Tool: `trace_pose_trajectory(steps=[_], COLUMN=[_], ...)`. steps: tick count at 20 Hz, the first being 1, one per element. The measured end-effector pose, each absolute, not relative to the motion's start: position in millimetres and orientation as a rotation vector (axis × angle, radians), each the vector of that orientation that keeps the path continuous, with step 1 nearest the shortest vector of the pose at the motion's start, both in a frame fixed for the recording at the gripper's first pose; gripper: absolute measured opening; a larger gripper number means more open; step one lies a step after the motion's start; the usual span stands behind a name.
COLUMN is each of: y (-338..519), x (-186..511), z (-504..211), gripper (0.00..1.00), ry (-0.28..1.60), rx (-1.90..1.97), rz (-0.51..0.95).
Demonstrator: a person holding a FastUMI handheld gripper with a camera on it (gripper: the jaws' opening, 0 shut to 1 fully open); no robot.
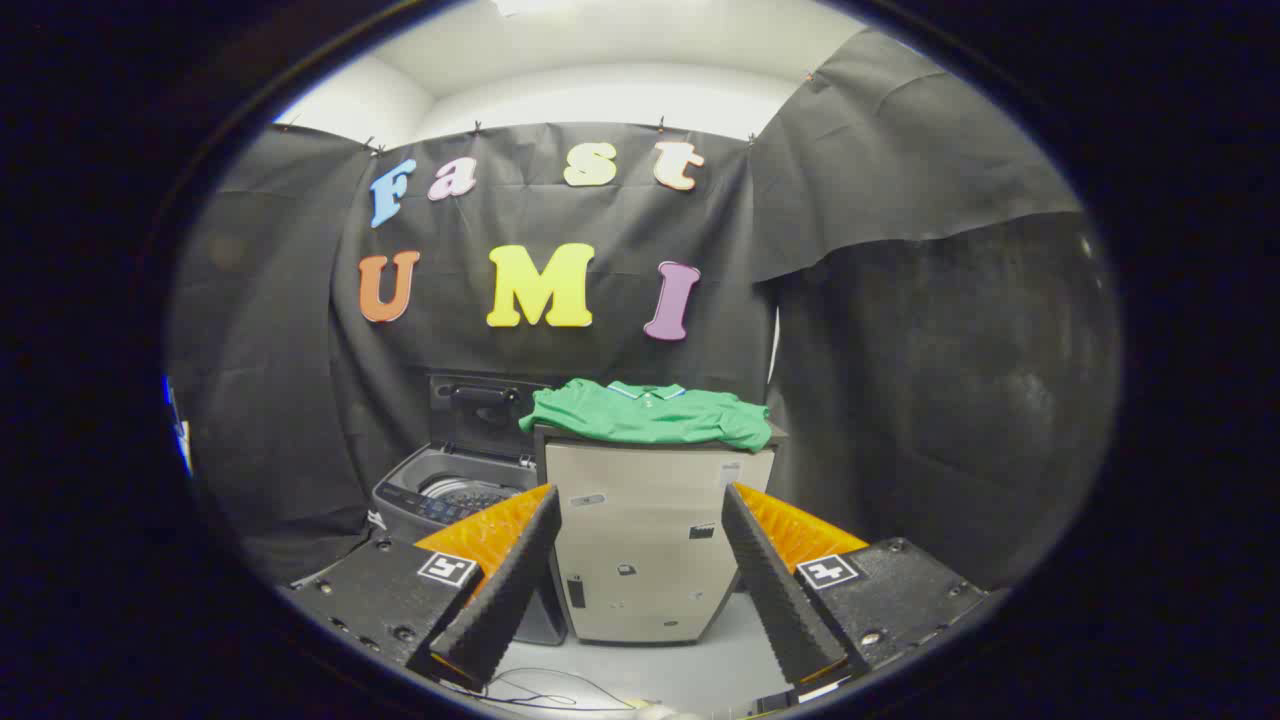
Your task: Put the clothes into the washing machine and then close the washing machine lid.
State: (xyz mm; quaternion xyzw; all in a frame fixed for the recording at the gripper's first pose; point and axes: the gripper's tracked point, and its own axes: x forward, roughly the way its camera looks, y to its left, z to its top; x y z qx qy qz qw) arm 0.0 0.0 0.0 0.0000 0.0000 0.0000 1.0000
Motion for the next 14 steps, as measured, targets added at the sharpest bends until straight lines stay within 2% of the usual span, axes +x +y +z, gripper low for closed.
trace_pose_trajectory(steps=[14], y=[-6.0], x=[-4.7], z=[-9.3], gripper=[1.0], ry=[0.05], rx=[0.002], rz=[-0.036])
